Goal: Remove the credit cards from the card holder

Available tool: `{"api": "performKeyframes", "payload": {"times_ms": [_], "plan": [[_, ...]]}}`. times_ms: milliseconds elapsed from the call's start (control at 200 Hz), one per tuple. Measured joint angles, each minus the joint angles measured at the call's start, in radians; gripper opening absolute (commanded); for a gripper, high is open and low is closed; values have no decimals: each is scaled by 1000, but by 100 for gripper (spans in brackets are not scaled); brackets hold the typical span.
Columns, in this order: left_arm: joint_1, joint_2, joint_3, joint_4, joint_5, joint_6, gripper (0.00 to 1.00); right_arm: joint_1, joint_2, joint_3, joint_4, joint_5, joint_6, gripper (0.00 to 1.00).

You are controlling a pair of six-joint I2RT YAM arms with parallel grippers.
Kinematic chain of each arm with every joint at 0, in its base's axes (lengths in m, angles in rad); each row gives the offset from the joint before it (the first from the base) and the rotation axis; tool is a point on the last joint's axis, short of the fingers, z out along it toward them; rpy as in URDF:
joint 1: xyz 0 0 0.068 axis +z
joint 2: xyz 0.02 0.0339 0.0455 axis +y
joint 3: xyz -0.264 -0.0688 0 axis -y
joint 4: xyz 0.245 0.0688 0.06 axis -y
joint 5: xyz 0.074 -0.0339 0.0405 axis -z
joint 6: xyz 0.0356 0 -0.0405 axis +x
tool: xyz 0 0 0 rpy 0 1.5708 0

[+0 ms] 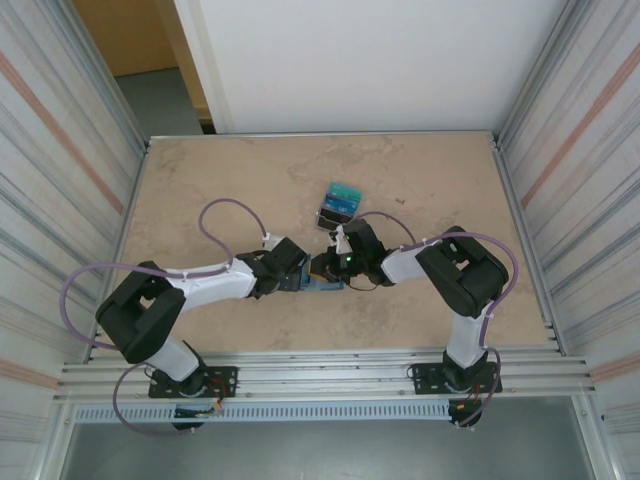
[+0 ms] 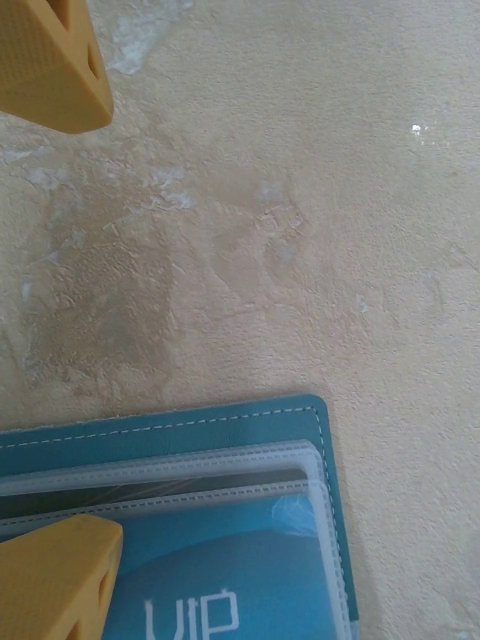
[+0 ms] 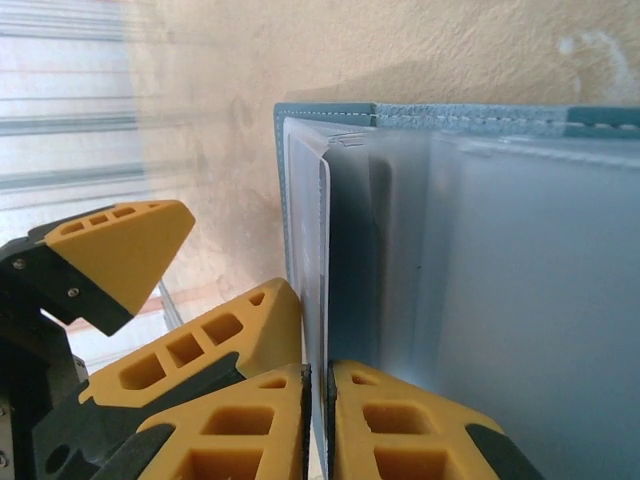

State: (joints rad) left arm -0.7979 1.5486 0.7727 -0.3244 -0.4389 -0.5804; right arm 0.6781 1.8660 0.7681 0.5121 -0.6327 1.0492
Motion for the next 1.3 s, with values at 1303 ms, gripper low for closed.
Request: {"api": "performKeyframes", "payload": {"times_ms": [1303], "plan": [[6,6,13,-39,-8,-1,99,-37,18,-32,16,-18,11,4]]}}
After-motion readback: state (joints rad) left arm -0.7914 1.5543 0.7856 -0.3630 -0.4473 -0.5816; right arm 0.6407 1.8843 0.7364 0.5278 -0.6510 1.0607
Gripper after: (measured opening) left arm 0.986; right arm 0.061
